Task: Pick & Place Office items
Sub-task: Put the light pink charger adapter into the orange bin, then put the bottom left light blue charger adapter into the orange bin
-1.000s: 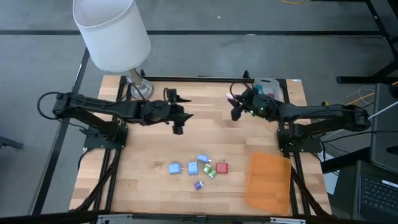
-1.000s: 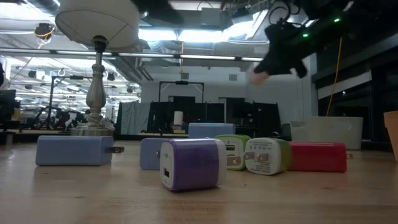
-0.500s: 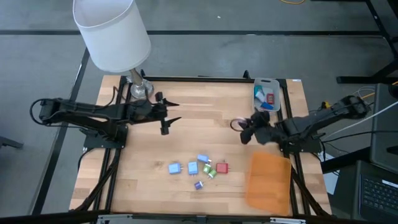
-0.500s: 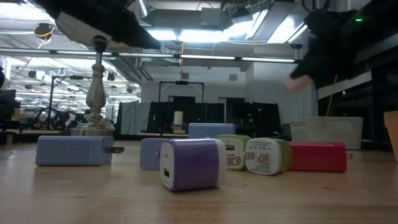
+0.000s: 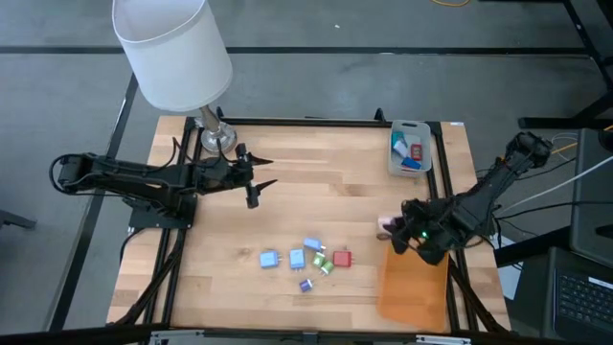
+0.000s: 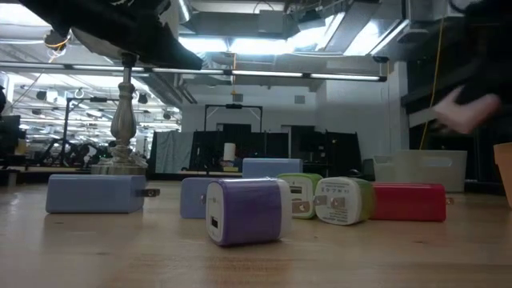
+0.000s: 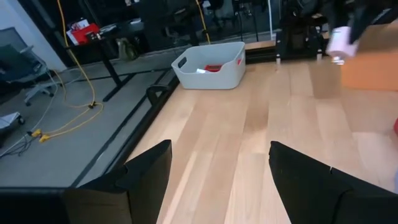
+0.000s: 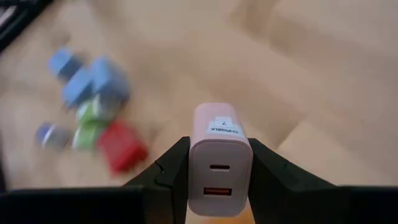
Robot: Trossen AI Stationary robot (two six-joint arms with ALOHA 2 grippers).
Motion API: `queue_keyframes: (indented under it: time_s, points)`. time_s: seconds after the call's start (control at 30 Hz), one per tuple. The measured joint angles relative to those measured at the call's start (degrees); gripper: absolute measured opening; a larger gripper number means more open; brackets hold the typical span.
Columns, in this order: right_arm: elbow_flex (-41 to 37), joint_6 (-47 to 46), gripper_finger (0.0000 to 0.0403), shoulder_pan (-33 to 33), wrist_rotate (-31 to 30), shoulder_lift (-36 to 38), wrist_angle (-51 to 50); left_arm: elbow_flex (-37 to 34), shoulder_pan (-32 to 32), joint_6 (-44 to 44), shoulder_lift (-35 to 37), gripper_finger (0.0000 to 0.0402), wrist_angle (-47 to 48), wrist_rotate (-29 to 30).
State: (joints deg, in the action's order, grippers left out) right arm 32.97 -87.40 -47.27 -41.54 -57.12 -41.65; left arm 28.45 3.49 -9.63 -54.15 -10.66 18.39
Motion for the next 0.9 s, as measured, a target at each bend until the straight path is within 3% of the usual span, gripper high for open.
queue_keyframes:
  time_s: [0.37, 0.6, 0.73, 0.9]
  points:
    - [0.00, -16.56, 0.0119, -15.75, 4.84, -0.49, 0.23, 0.00, 0.00, -0.11, 0.00, 0.0262, 0.09, -0.53]
    - [0.00, -29.89, 0.0120, -21.18, 9.34, -5.94, -0.77, -0.02, 0.00, -0.28, -0.02, 0.0262, 0.15, -2.25]
    - [0.00, -34.06, 0.0181, -21.74, 11.08, -9.81, 0.59, -0.04, 0.00, -0.11, -0.04, 0.0262, 0.26, -2.30]
    - [0.00, -33.44, 0.0251, -19.96, 7.53, -11.17, 2.71, -0.07, 0.00, 0.78, -0.04, 0.0262, 0.18, -3.54]
